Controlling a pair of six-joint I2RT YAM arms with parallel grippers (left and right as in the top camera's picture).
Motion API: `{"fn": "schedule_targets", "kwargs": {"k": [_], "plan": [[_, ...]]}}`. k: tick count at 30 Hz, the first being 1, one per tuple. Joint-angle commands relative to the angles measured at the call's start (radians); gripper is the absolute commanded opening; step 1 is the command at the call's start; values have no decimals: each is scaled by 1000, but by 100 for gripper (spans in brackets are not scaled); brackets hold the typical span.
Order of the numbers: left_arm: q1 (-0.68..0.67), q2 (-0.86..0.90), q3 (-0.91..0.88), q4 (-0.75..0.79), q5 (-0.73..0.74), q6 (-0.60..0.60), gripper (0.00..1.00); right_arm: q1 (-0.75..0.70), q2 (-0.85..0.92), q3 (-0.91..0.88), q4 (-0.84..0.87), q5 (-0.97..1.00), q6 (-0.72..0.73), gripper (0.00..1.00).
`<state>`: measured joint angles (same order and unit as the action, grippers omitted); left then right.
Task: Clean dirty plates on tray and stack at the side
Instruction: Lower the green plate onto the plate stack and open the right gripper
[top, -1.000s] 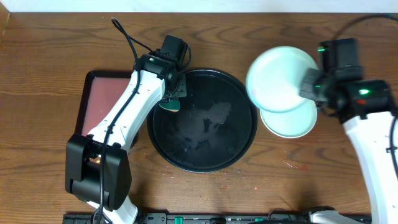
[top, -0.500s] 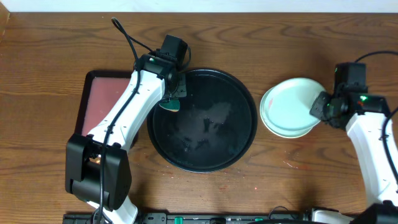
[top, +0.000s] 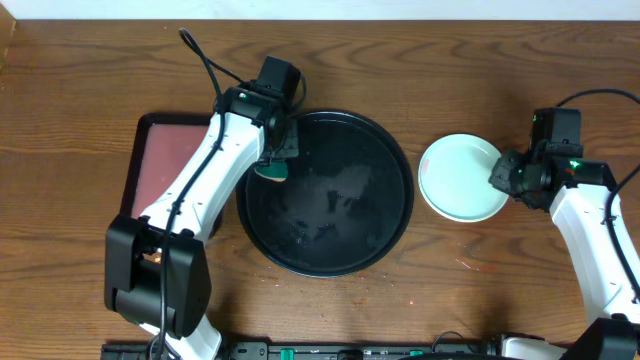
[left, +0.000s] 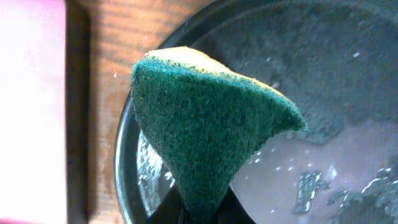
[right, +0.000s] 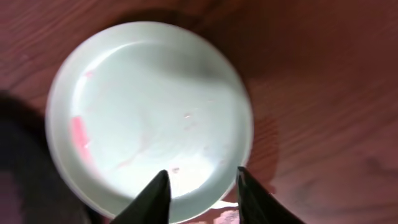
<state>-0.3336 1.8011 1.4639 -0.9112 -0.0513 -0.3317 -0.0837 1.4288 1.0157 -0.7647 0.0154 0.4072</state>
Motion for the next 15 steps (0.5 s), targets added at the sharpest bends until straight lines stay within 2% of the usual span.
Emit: {"fn": "schedule_targets", "kwargs": {"k": [1, 6, 15], "plan": [[61, -43, 20, -48, -5, 44, 7, 18, -4, 67, -6, -114, -56, 39], [179, -108, 19, -132, -5, 117, 7, 101, -4, 142, -26, -129, -90, 49], [379, -109, 9, -146, -5, 305, 7, 275, 5, 158, 42, -124, -90, 52]]}}
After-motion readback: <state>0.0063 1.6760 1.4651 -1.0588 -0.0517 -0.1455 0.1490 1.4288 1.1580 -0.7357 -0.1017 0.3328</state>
